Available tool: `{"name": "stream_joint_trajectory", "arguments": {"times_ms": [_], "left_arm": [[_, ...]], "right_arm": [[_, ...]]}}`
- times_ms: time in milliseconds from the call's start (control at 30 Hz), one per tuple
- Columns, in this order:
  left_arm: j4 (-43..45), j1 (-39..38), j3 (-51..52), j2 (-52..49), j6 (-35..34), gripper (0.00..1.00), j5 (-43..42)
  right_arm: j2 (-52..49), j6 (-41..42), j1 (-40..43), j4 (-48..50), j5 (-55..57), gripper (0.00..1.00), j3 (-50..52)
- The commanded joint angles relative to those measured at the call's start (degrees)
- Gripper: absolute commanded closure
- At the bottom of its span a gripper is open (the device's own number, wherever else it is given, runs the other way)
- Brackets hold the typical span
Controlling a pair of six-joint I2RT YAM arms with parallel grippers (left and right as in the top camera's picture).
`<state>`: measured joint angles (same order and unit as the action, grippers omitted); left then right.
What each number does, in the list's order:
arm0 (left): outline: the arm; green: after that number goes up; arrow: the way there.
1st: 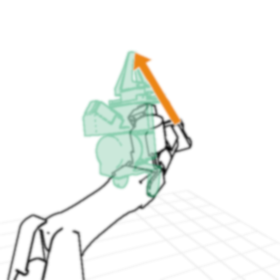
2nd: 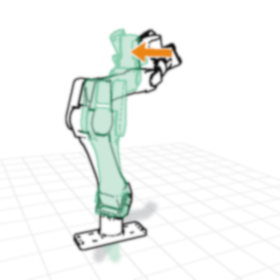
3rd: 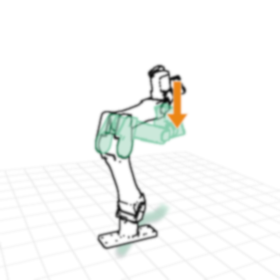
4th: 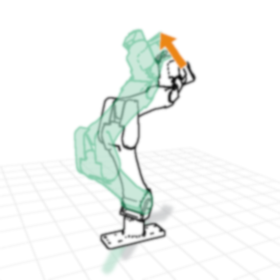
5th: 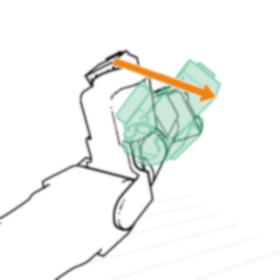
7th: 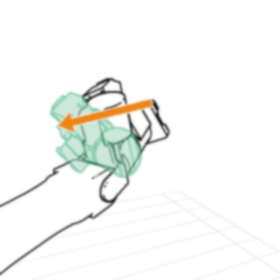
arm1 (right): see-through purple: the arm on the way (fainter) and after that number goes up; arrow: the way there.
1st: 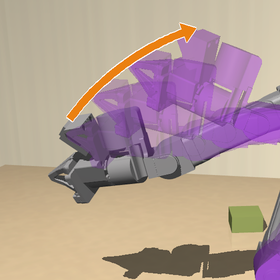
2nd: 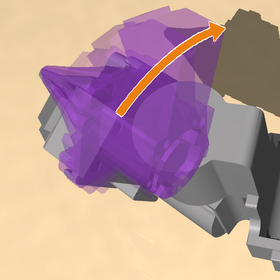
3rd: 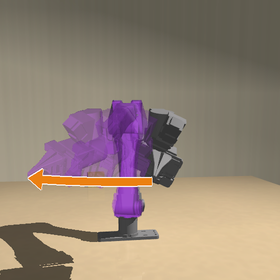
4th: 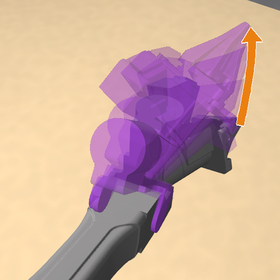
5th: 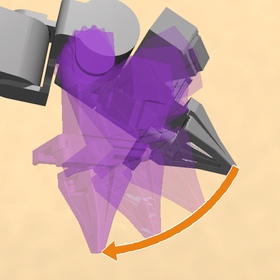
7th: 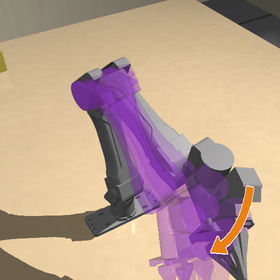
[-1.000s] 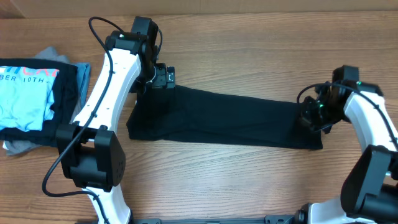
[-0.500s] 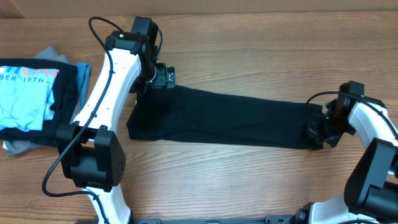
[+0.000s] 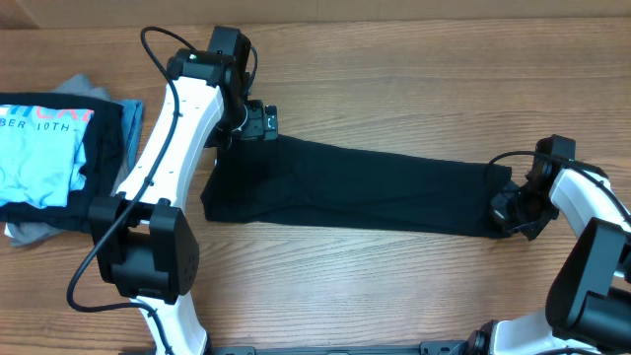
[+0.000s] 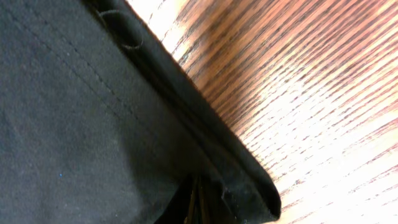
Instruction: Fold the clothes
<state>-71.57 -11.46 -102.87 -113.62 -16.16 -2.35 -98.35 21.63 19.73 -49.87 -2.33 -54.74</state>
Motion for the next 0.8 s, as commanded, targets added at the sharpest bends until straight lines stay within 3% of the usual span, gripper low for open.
{"name": "stream_joint_trajectory", "arguments": {"times_ms": [0, 333, 400, 433, 567, 633, 767], "left_arm": [[0.07, 0.20, -0.37, -0.44, 0.28, 0.00, -0.59], [0.07, 0.20, -0.37, -0.44, 0.28, 0.00, -0.59], [0.07, 0.20, -0.37, -0.44, 0.28, 0.00, -0.59], [0.07, 0.20, -0.37, -0.44, 0.28, 0.00, -0.59], [0.07, 0.20, -0.37, -0.44, 0.28, 0.00, -0.59], [0.07, 0.20, -0.37, -0.44, 0.28, 0.00, -0.59], [0.07, 0.20, -0.37, -0.44, 0.28, 0.00, -0.59]], "right_arm": [[-0.15, 1.09, 0.02, 2.01, 2.69, 0.96, 0.42], [2.71, 0.87, 2.67, -4.76, -6.73, 0.93, -11.61], [3.13, -0.87, 3.52, -6.75, -5.62, 0.84, -13.97], [3.15, -0.79, 3.85, -7.34, -4.35, 0.75, -14.32], [3.08, -0.07, 6.67, -7.91, -0.35, 0.21, -13.60], [3.08, 0.09, 7.96, -7.50, -0.76, 0.14, -13.14], [3.04, 0.04, 8.96, -7.48, -0.72, 0.14, -12.59]]}}
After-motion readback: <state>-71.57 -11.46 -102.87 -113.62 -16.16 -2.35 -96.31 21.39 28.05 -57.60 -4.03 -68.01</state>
